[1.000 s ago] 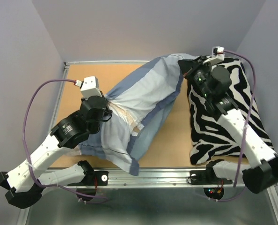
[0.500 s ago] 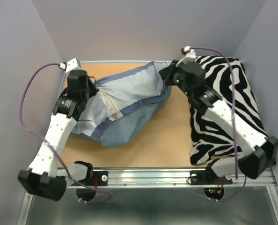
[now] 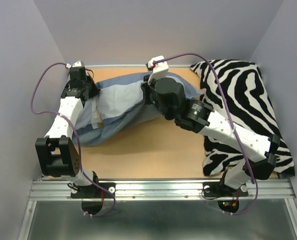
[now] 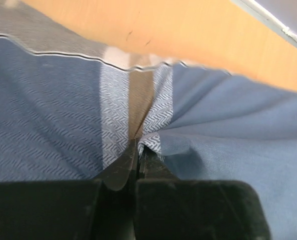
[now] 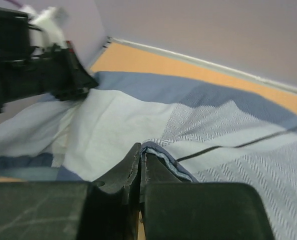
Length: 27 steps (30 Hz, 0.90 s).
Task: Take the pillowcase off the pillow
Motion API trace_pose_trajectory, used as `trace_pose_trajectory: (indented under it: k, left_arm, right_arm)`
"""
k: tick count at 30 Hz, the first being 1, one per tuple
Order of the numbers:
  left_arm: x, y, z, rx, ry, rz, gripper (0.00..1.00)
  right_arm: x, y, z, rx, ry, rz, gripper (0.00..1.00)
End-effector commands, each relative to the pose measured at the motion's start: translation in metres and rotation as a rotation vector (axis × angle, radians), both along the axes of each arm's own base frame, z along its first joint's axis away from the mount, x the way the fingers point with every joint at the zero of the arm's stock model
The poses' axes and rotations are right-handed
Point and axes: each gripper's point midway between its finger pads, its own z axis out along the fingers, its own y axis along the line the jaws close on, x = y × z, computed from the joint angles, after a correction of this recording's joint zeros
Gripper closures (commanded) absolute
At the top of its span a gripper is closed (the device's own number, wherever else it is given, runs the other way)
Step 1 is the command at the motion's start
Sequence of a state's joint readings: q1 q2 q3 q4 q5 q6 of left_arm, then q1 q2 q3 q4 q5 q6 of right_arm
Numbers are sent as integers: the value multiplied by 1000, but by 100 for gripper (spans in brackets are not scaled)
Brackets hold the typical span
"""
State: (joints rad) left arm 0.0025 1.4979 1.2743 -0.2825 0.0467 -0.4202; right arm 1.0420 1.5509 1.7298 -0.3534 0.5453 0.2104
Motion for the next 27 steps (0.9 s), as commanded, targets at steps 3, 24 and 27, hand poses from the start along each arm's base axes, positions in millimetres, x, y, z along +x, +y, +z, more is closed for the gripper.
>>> trace_pose_trajectory:
  k: [3, 24, 27]
  left_arm:
    - [-30, 8, 89, 110, -165, 9, 100]
    - [90, -107, 33, 288, -15, -280, 48]
    - [74, -118, 86, 278, -217, -222, 40]
  right_arm:
    - [-83, 17, 125, 133, -232, 61, 99]
    - [187, -114, -273, -85, 626, -296, 99]
    - [178, -113, -292, -60, 643, -281, 97]
